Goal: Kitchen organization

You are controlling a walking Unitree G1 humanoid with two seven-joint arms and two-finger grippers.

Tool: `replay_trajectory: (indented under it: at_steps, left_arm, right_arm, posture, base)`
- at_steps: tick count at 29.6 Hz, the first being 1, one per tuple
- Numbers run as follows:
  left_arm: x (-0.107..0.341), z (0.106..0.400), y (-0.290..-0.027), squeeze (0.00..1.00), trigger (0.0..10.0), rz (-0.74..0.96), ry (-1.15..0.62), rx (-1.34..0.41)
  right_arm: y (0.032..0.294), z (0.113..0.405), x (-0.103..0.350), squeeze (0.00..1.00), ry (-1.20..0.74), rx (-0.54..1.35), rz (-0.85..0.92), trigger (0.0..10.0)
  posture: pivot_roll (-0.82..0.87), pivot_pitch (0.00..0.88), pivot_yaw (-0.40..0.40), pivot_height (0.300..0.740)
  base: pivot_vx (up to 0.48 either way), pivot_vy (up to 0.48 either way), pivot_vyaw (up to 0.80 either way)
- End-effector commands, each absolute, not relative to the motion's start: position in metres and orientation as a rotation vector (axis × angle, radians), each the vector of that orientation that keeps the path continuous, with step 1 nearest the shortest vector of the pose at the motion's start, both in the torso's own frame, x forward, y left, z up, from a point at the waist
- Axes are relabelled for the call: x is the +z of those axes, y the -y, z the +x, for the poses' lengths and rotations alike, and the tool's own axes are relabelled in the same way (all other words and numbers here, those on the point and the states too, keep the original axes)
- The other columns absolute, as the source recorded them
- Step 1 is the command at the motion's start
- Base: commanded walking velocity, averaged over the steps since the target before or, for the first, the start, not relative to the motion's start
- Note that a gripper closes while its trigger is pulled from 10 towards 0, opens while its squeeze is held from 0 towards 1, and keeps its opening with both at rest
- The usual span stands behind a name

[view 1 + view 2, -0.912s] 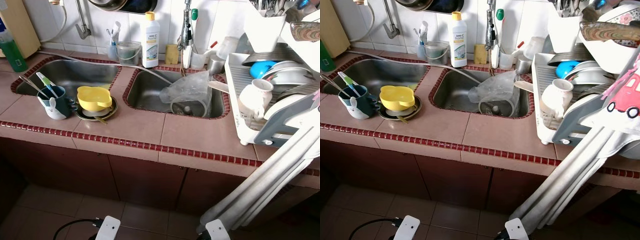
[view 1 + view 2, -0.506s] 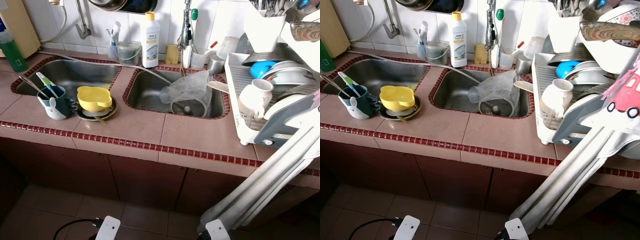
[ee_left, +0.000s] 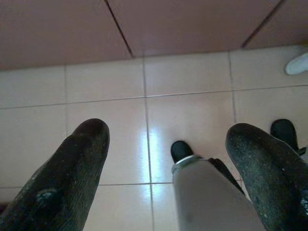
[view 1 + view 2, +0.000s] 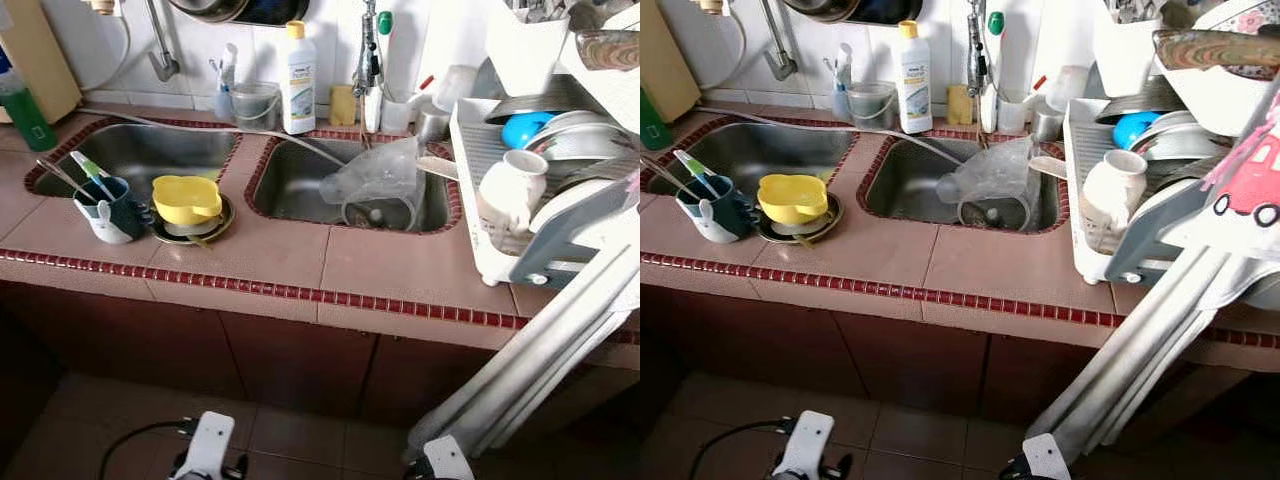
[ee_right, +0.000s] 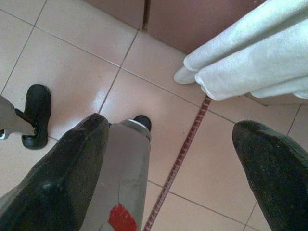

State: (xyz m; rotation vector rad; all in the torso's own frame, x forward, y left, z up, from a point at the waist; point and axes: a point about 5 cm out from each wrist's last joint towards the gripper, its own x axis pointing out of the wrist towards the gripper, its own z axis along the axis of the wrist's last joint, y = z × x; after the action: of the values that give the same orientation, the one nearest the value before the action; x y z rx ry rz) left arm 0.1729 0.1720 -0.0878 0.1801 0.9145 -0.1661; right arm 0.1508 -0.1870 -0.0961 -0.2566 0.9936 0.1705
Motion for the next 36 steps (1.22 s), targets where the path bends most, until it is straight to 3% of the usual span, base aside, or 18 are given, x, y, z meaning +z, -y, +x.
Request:
replay_trajectory:
  at_steps: [1,30,36]
  left_arm:
    - [-0.0892,0.1690,-0.1759,0.00,10.0,0.183,-0.929,-0.170]
    - [-0.0905,0.1673,-0.1697,0.00,10.0,0.123,-0.940,-0.182]
    - [-0.0911,0.1659,-0.1705,0.00,10.0,0.126,-0.945,-0.186]
  right_arm:
    - [0.1884,0.1502,-0.0962,0.00,-0.993,0.144,-0.243,10.0]
    - [0.1851,0.1464,-0.0978,0.00,-0.994,0.176,-0.283,10.0]
    - [0.1848,0.1452,-0.0983,0.00,-0.998,0.180,-0.283,10.0]
  posture:
    - [-0.11,0.000,0.039,0.711]
    - [-0.11,0.000,0.018,0.711]
    - [-0.11,0.000,0.025,0.711]
  base:
    - [0.000,0.000,0.00]
    - [0.000,0.000,0.00]
    - [0.000,0.281,0.00]
